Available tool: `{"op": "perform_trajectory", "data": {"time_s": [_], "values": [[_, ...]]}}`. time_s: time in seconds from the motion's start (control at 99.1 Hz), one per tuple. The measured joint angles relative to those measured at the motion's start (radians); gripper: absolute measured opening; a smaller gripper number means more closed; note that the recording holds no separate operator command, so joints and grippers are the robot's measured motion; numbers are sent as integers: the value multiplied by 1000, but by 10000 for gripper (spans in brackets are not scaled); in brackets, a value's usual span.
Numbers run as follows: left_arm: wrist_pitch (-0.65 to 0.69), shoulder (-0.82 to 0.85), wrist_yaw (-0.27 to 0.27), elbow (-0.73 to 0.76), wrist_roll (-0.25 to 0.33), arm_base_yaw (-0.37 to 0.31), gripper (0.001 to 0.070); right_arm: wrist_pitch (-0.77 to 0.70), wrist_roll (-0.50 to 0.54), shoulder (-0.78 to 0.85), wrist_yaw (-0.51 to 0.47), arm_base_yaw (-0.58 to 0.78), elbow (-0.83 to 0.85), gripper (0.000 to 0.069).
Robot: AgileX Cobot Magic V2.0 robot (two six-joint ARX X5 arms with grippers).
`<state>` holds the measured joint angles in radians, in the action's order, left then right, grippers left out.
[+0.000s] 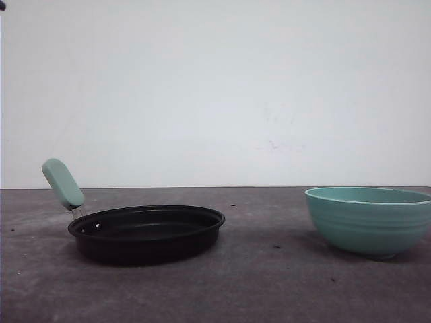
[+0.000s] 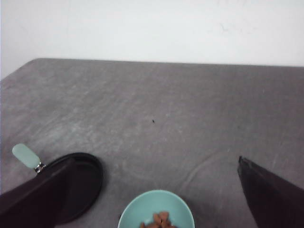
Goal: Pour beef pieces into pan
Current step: 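Move the left gripper down to the mint-green pan handle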
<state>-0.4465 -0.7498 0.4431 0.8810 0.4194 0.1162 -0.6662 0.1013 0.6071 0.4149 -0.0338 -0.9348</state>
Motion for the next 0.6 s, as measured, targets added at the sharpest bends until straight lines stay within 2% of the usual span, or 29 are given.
{"op": "perform_trajectory", "data": {"time_s": [0.121, 0.373, 0.595], "values": [[51, -49, -52, -22, 44, 7, 630, -52, -9, 32, 0, 0, 0, 681], [131, -200, -55, -138, 176, 11, 630, -108, -47, 61, 3, 0, 0, 681], [144, -327, -50, -229, 221, 43, 630, -166, -77, 59, 2, 0, 0, 681]]}}
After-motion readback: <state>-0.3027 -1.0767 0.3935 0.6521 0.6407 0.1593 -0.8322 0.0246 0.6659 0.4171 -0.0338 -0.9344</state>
